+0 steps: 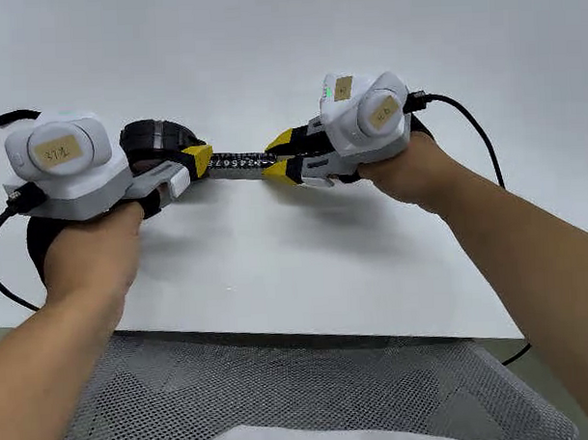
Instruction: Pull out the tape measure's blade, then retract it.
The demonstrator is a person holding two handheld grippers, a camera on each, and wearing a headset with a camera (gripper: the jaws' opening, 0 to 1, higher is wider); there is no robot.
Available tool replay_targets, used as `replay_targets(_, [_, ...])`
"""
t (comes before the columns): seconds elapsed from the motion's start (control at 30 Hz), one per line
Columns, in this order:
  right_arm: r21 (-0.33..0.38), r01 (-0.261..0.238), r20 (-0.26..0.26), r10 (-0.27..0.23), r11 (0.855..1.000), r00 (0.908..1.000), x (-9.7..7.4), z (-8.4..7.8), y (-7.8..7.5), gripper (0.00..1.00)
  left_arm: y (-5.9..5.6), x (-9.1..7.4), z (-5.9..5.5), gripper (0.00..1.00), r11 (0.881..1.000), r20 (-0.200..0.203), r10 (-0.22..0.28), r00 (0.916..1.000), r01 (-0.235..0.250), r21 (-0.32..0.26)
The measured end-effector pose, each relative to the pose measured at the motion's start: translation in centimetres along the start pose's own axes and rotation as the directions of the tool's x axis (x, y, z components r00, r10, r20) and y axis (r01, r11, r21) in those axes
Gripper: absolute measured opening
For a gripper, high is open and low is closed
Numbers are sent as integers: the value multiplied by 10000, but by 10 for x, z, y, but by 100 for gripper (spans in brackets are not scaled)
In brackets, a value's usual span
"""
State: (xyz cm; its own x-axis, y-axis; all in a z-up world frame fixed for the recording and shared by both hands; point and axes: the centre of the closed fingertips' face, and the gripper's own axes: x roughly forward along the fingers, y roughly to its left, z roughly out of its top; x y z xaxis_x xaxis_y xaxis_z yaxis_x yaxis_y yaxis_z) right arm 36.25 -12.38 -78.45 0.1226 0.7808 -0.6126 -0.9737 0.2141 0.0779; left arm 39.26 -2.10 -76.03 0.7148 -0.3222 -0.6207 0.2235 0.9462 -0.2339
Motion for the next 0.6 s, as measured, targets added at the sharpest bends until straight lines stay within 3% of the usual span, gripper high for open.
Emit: replay_targets(0.6, [-4,-236,264,236,9997,9994,24,17,4,10,0,1,-1,58,10000,-28,18,10000,-18,38])
